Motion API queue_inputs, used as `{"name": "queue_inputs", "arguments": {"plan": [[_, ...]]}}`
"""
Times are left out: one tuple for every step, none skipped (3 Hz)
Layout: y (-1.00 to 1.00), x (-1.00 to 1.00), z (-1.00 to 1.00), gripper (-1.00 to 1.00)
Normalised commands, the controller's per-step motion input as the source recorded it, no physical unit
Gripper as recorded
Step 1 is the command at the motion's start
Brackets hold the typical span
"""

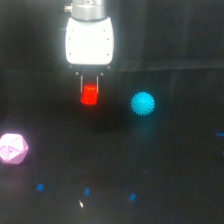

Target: Pick up the red object from the table

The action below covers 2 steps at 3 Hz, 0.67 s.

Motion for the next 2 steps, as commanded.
{"name": "queue_inputs", "arguments": {"plan": [[-0.01, -0.18, -0.05, -1.00], [0.29, 0.17, -0.78, -1.00]]}}
